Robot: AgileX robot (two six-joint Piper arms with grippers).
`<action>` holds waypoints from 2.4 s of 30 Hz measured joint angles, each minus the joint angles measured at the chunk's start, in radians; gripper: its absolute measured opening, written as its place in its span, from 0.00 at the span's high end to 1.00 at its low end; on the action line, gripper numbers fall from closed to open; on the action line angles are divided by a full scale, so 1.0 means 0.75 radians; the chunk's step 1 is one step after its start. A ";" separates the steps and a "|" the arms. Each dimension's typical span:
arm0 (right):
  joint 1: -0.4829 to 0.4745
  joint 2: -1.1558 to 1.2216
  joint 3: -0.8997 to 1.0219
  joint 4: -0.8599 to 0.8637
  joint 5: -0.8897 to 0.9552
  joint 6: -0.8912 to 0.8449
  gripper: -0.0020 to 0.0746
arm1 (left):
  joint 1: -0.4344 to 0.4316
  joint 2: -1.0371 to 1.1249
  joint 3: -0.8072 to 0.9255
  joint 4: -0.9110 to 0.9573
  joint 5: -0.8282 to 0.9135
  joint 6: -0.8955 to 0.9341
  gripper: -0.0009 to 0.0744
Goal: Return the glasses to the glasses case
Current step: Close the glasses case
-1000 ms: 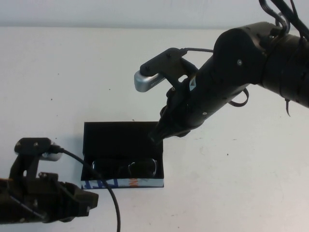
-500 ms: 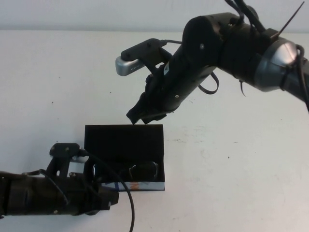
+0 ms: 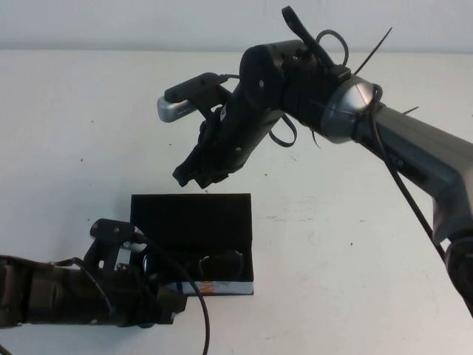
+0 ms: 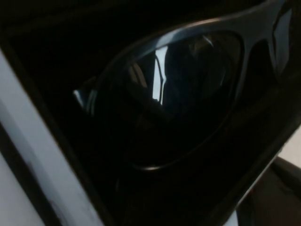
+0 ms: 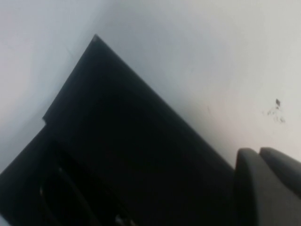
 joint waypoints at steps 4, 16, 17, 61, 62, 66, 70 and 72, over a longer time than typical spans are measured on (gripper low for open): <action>0.000 0.060 -0.059 0.000 0.000 0.001 0.99 | 0.000 0.000 0.000 -0.003 0.000 0.015 0.99; -0.003 0.153 -0.119 0.009 0.009 0.001 0.99 | 0.000 0.017 -0.008 -0.014 0.006 0.023 0.99; -0.003 0.153 -0.118 0.014 0.017 0.001 0.99 | 0.000 0.017 -0.008 -0.014 0.008 0.025 0.99; 0.143 -0.018 0.231 0.177 0.235 0.007 0.99 | 0.000 -0.122 0.071 0.032 -0.099 0.018 0.99; 0.143 -0.020 0.231 0.171 0.235 0.007 0.99 | 0.000 -0.134 0.082 0.032 -0.099 0.018 0.99; 0.143 -0.031 0.231 0.107 0.235 0.007 0.99 | 0.000 -0.219 0.120 0.032 -0.099 0.016 0.99; 0.143 -0.062 0.233 0.063 0.235 0.007 0.99 | 0.000 -0.361 0.140 0.036 -0.095 -0.038 0.99; 0.143 -0.092 0.238 0.062 0.235 0.010 0.99 | 0.000 -0.444 0.142 0.043 -0.076 -0.055 0.99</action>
